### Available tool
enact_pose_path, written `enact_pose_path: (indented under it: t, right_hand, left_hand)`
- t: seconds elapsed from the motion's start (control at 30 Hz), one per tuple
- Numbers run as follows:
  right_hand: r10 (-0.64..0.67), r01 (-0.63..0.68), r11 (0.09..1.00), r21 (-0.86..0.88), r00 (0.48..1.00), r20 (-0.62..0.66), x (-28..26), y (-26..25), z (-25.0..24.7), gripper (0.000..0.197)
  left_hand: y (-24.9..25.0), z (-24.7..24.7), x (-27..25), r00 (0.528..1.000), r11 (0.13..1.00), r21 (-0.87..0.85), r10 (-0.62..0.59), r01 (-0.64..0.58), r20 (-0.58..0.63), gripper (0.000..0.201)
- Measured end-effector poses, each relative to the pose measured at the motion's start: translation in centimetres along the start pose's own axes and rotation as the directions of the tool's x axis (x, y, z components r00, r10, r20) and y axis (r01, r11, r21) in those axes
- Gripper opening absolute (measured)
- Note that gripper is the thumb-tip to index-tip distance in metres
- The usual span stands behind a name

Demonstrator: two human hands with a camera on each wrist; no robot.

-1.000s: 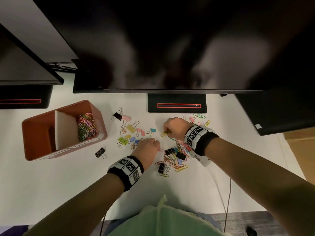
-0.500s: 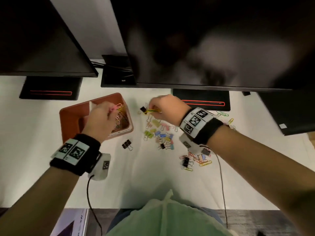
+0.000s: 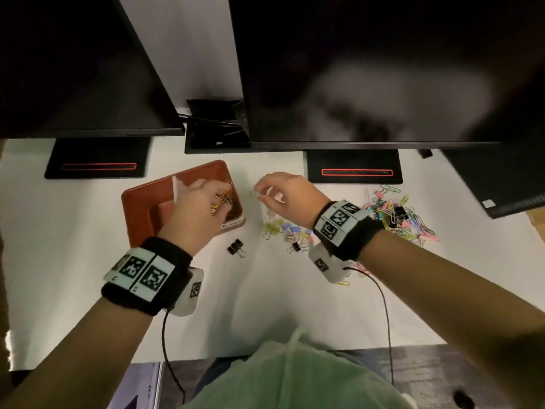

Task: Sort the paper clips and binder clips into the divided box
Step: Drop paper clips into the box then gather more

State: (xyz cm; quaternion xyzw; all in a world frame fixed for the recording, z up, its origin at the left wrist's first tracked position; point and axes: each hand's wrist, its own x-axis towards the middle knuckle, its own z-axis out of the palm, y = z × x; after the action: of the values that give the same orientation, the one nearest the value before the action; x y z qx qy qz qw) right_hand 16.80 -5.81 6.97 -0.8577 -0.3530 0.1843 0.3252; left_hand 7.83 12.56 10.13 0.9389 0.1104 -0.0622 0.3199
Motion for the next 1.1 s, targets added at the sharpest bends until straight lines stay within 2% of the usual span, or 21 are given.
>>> enact_pose_path:
  t: [0.07, 0.13, 0.27, 0.43, 0.53, 0.6, 0.7, 0.83, 0.93, 1.0, 1.1]
  right_hand:
    - [0.072, -0.066, 0.994, -0.087, 0.995, 0.064, -3.3, 3.3, -1.6, 0.018]
    - [0.201, -0.169, 0.962, -0.213, 0.969, 0.141, -6.9, 6.6, -3.1, 0.02]
    - [0.344, -0.263, 0.919, -0.293, 0.899, 0.271, -11.9, 10.7, -4.3, 0.029]
    - [0.299, -0.203, 0.938, -0.283, 0.885, 0.357, -13.4, 12.8, -3.2, 0.038]
    - [0.291, -0.189, 0.939, -0.288, 0.881, 0.372, -12.9, 13.3, -2.8, 0.034]
    - [0.256, -0.158, 0.947, -0.281, 0.897, 0.36, -12.5, 13.7, -2.7, 0.025]
    - [0.221, -0.153, 0.96, -0.235, 0.93, 0.295, -11.6, 14.3, -2.9, 0.019]
    - [0.201, -0.176, 0.972, -0.158, 0.967, 0.157, -10.4, 14.4, -4.0, 0.023]
    - [0.166, -0.147, 0.976, -0.159, 0.98, 0.109, -10.7, 14.7, -4.7, 0.03]
    - [0.114, -0.084, 0.982, -0.171, 0.979, 0.171, -11.9, 15.2, -5.0, 0.031]
    - [0.041, 0.03, 0.979, -0.204, 0.941, 0.336, -14.7, 16.2, -4.8, 0.03]
  left_hand:
    - [1.4, 2.1, -0.6, 0.989, 0.993, -0.065, 0.105, -0.098, 0.104, 0.032]
    - [3.2, 5.1, -0.8, 0.957, 0.98, -0.079, 0.198, -0.185, 0.214, 0.03]
    - [6.4, 11.4, -1.3, 0.876, 0.972, -0.111, 0.237, -0.21, 0.42, 0.03]
    - [9.3, 17.3, -1.9, 0.799, 0.972, 0.007, 0.189, -0.235, 0.571, 0.041]
    - [9.6, 19.4, -1.7, 0.773, 0.967, 0.081, 0.14, -0.24, 0.619, 0.04]
    - [9.4, 19.9, -1.5, 0.791, 0.973, 0.09, 0.119, -0.214, 0.6, 0.035]
    - [9.3, 19.5, -1.1, 0.853, 0.986, 0.059, 0.103, -0.155, 0.511, 0.034]
    - [9.3, 18.2, -0.1, 0.953, 0.999, -0.016, 0.046, -0.044, 0.3, 0.044]
    - [9.2, 17.7, -0.4, 0.979, 0.998, -0.055, 0.028, -0.017, 0.203, 0.053]
    - [9.2, 18.0, -1.2, 0.98, 0.999, -0.032, 0.049, -0.043, 0.192, 0.05]
    - [8.9, 19.0, -2.6, 0.957, 0.998, 0.006, 0.056, -0.06, 0.283, 0.05]
